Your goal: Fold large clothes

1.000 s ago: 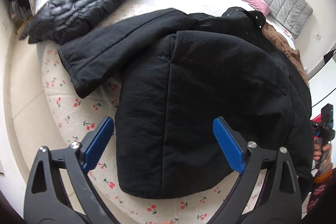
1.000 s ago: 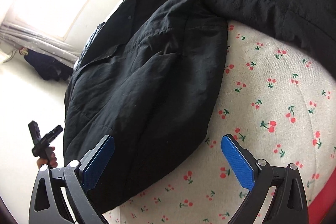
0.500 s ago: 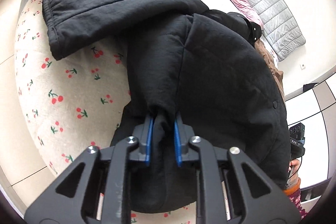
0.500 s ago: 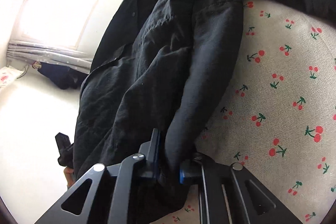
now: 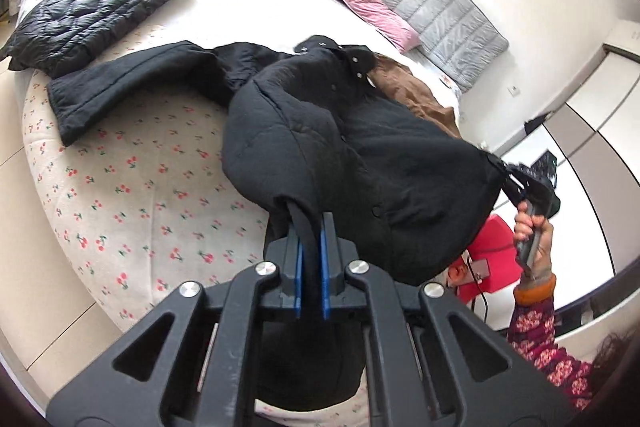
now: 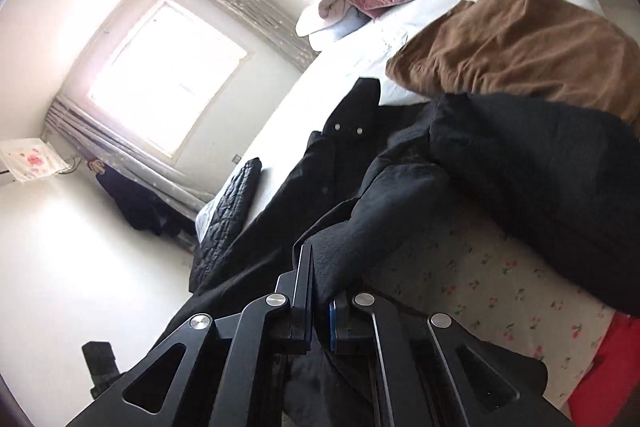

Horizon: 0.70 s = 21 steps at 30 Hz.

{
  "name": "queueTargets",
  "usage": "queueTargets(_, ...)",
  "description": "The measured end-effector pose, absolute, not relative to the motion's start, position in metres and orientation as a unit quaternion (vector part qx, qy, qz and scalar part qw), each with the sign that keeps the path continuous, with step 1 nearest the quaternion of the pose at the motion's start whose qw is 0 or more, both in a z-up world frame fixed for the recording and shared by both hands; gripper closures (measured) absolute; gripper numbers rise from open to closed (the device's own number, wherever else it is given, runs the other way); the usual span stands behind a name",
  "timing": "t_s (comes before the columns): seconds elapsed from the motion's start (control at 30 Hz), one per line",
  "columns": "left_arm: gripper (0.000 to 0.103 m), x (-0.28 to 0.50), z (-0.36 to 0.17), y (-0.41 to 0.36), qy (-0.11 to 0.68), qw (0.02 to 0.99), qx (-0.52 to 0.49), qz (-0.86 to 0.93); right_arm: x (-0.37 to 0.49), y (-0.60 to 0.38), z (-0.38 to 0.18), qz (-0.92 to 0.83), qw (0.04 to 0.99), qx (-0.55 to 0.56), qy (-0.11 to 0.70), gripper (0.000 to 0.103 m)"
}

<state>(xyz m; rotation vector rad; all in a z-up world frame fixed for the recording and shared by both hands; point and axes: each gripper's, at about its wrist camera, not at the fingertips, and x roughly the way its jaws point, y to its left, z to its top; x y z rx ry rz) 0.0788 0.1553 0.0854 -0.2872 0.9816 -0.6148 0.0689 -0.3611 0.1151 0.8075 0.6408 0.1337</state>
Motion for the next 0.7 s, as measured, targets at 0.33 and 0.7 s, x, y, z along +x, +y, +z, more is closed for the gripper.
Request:
queueTargets(0.33, 0.065, 0.026, 0.046, 0.098, 0.562, 0.776, 0.051, -0.282, 0.068, -0.386, 0.102, -0.116, 0.860, 0.254, 0.427, 0.072)
queueTargets(0.7, 0.021, 0.201, 0.051, 0.117, 0.497, 0.846, 0.060, -0.183, 0.100, -0.372, 0.103, -0.111, 0.881, 0.184, 0.421, 0.035)
